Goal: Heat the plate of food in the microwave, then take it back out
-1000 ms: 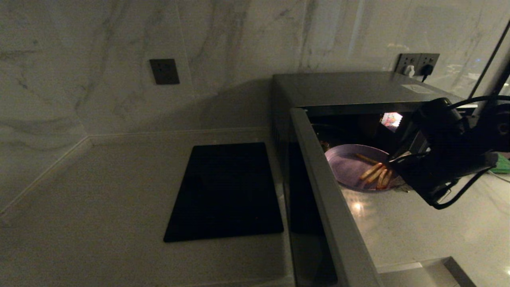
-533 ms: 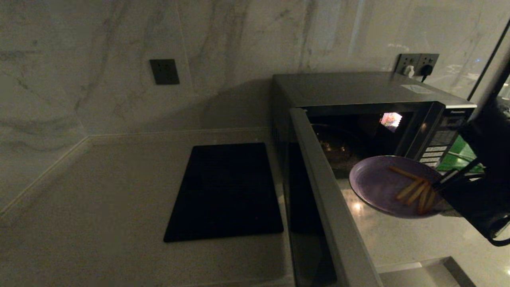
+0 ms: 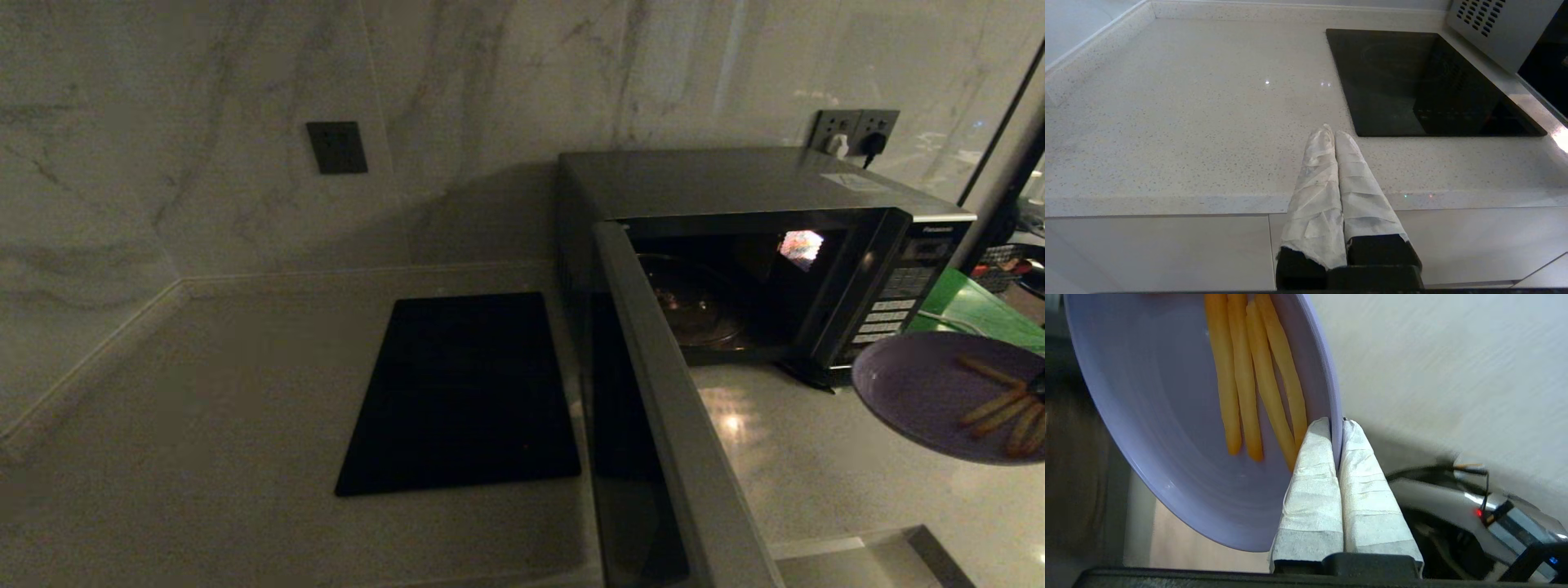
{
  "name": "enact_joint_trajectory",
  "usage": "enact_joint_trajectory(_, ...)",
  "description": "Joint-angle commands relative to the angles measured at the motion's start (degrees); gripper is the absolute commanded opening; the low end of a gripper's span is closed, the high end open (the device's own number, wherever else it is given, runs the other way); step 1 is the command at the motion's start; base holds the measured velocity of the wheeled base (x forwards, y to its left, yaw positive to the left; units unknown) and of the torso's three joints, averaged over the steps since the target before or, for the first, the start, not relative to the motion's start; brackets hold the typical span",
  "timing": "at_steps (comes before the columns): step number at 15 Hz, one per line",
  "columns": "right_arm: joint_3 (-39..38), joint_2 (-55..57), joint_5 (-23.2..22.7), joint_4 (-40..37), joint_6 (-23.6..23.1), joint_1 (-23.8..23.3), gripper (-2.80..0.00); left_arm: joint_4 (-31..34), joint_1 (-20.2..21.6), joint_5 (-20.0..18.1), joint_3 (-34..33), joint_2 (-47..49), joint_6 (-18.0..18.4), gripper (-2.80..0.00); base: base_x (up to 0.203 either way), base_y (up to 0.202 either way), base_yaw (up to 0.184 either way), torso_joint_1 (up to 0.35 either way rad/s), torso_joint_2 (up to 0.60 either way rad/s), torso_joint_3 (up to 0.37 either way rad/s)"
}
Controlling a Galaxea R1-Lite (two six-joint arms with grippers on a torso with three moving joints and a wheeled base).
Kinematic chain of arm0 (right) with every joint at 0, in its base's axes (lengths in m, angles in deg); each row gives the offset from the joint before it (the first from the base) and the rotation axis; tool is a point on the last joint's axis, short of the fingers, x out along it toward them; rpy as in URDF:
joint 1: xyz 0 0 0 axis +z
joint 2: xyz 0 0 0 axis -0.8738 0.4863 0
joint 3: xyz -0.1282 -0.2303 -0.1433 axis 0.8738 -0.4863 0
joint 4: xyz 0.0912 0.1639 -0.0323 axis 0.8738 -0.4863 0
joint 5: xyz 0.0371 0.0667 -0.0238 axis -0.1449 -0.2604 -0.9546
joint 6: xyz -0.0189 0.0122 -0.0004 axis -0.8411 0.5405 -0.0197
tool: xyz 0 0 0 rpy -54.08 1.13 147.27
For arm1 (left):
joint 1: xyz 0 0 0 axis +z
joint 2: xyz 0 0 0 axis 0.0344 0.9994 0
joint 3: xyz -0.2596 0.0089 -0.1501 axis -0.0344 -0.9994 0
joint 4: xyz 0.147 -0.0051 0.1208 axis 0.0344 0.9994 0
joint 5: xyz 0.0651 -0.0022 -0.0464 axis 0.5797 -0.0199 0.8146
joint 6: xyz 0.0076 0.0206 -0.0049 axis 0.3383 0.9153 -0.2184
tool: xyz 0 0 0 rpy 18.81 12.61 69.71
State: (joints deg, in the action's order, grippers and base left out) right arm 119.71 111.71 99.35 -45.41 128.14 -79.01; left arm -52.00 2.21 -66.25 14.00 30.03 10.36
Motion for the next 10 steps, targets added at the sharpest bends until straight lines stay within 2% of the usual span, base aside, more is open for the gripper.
enact_joint_trajectory(1,-0.57,1.96,-1.23,2.20,-3.07,-9.43,-2.80,-0.02,0.02,0.04,0.00,0.09,-0.06,-2.80,0.000,0.000,0.000,0.000,0.00,0.000)
enact_joint_trajectory(3,-0.04,5.76,-3.12,5.82,-7.82,-16.55,-2.80,-0.02,0.02,0.04,0.00,0.09,-0.06,-2.80,0.000,0.000,0.000,0.000,0.00,0.000)
enact_joint_trajectory(5,1.43,9.99,-3.99,10.07,-12.31,-21.57,-2.80,-0.02,0.02,0.04,0.00,0.09,-0.06,-2.80,0.000,0.000,0.000,0.000,0.00,0.000)
enact_joint_trajectory(7,3.24,13.92,-4.63,13.26,-15.24,-25.06,-2.80,-0.02,0.02,0.04,0.00,0.09,-0.06,-2.80,0.000,0.000,0.000,0.000,0.00,0.000)
enact_joint_trajectory(10,6.22,19.03,-6.45,14.58,-16.85,-27.84,-2.80,-0.02,0.02,0.04,0.00,0.09,-0.06,-2.80,0.000,0.000,0.000,0.000,0.00,0.000)
